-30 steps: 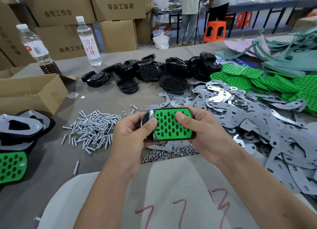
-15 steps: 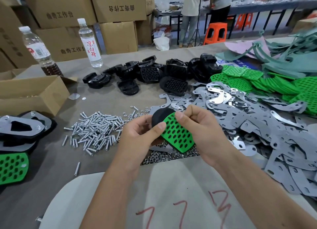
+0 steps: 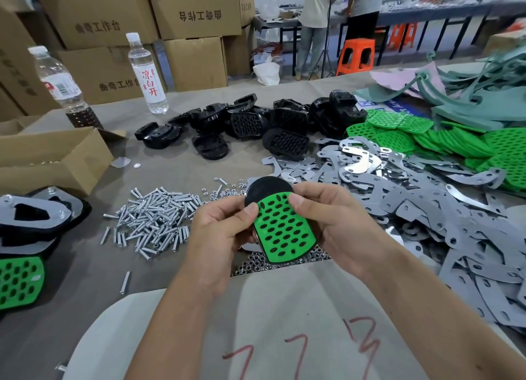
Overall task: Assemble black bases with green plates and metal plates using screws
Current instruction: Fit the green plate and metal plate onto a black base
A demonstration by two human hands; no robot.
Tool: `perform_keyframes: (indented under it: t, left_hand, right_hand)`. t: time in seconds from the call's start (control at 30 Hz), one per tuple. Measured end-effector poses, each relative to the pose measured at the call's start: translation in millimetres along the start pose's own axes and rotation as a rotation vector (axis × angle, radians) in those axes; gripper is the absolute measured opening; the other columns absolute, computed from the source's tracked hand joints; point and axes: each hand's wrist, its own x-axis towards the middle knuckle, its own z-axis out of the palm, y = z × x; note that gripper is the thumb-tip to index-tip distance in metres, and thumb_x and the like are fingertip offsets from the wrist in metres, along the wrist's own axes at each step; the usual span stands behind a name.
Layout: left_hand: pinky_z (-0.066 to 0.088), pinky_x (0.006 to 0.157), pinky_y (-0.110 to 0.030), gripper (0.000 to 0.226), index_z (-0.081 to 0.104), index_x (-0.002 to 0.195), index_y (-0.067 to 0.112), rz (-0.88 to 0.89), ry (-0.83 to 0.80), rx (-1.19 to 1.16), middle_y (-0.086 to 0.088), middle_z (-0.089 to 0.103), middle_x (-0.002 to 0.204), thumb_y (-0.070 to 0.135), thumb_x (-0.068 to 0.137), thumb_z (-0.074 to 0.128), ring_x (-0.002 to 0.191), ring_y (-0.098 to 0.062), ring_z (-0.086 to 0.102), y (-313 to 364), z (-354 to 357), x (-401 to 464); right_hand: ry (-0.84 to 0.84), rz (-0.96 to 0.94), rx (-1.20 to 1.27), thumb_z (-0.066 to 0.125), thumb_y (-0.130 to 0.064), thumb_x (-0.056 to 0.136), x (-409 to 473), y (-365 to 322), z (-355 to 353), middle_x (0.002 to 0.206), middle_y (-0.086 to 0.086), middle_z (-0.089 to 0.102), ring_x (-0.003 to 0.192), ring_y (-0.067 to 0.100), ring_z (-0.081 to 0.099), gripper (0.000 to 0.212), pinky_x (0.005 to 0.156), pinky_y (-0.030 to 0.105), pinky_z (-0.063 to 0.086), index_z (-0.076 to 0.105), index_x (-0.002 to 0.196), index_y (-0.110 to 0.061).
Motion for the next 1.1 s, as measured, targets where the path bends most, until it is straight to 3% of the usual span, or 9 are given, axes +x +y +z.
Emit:
perform_keyframes:
  t: [0.1, 0.23, 0.3, 0.4, 0.47, 0.6, 0.73, 0.93, 1.1]
  left_hand:
    - [0.046, 0.054, -0.027, 0.023, 0.079, 0.091, 0.004, 0.026, 0.044, -0.031, -0.015, 0.071, 0.084, 0.019, 0.073, 0.079, 0.060, -0.018, 0.056, 1, -1, 1]
    - [0.051, 0.067, -0.037, 0.017, 0.080, 0.087, 0.012, 0.039, 0.119, -0.040, -0.016, 0.071, 0.091, 0.028, 0.083, 0.075, 0.078, -0.029, 0.061, -3, 9, 3]
    - [0.062, 0.073, -0.048, 0.014, 0.079, 0.089, 0.015, 0.039, 0.154, -0.022, -0.015, 0.076, 0.096, 0.025, 0.091, 0.069, 0.087, -0.030, 0.073, -4, 14, 4]
    - [0.056, 0.085, -0.070, 0.010, 0.074, 0.103, 0.006, 0.087, 0.180, 0.075, -0.020, 0.076, 0.100, 0.010, 0.095, 0.070, 0.100, -0.045, 0.073, -7, 16, 6]
    - [0.059, 0.081, -0.064, 0.011, 0.072, 0.103, 0.005, 0.119, 0.215, 0.095, -0.017, 0.077, 0.095, 0.002, 0.092, 0.072, 0.098, -0.042, 0.074, -8, 15, 6]
    - [0.058, 0.065, -0.021, 0.011, 0.073, 0.095, 0.018, 0.178, 0.283, 0.113, 0.005, 0.079, 0.082, 0.007, 0.094, 0.072, 0.079, -0.008, 0.074, -8, 10, 8]
    - [0.060, 0.053, -0.031, 0.008, 0.071, 0.102, 0.017, 0.115, 0.255, 0.062, 0.000, 0.078, 0.083, 0.014, 0.094, 0.072, 0.077, -0.017, 0.077, -9, 10, 7]
    - [0.063, 0.056, -0.049, 0.037, 0.068, 0.110, 0.004, 0.040, 0.104, 0.079, -0.018, 0.079, 0.093, 0.007, 0.076, 0.082, 0.082, -0.040, 0.077, -5, 6, 4]
    - [0.063, 0.062, -0.035, 0.040, 0.071, 0.107, -0.002, 0.021, 0.081, -0.050, -0.023, 0.078, 0.096, 0.009, 0.069, 0.078, 0.079, -0.034, 0.078, -1, 0, 5]
  right_hand:
    - [0.033, -0.052, -0.008, 0.068, -0.017, 0.087, 2, 6, 2, 0.116, 0.032, 0.070, 0.095, 0.034, 0.072, 0.036, 0.086, 0.050, 0.059, 0.067, 0.113, 0.008]
    - [0.121, -0.083, -0.001, 0.065, -0.015, 0.095, 6, 12, 6, 0.115, 0.026, 0.073, 0.104, 0.038, 0.072, 0.029, 0.094, 0.055, 0.057, 0.070, 0.117, 0.003]
    - [0.182, -0.098, 0.012, 0.062, -0.014, 0.099, 9, 16, 8, 0.116, 0.024, 0.073, 0.111, 0.042, 0.070, 0.025, 0.097, 0.057, 0.057, 0.071, 0.119, 0.000]
    - [0.251, -0.089, 0.063, 0.067, -0.018, 0.095, 10, 17, 6, 0.116, 0.025, 0.072, 0.109, 0.043, 0.071, 0.029, 0.090, 0.067, 0.057, 0.070, 0.120, -0.004]
    - [0.210, -0.058, 0.051, 0.071, -0.020, 0.091, 10, 16, 4, 0.114, 0.022, 0.074, 0.101, 0.041, 0.074, 0.031, 0.080, 0.065, 0.060, 0.070, 0.120, -0.009]
    - [0.060, -0.017, -0.063, 0.070, -0.003, 0.094, 9, 16, 3, 0.111, 0.016, 0.077, 0.096, 0.039, 0.076, 0.037, 0.076, 0.047, 0.059, 0.062, 0.128, -0.015]
    - [0.113, -0.117, -0.076, 0.068, 0.008, 0.091, 11, 17, 2, 0.106, 0.019, 0.078, 0.095, 0.034, 0.077, 0.040, 0.078, 0.042, 0.063, 0.063, 0.128, -0.008]
    - [0.138, -0.085, -0.086, 0.070, 0.001, 0.090, 11, 16, -2, 0.108, 0.016, 0.078, 0.096, 0.037, 0.077, 0.041, 0.089, 0.073, 0.053, 0.065, 0.130, -0.008]
    - [-0.008, -0.093, -0.028, 0.077, -0.012, 0.080, 11, 13, -5, 0.112, 0.020, 0.076, 0.101, 0.038, 0.075, 0.053, 0.089, 0.048, 0.063, 0.064, 0.131, -0.006]
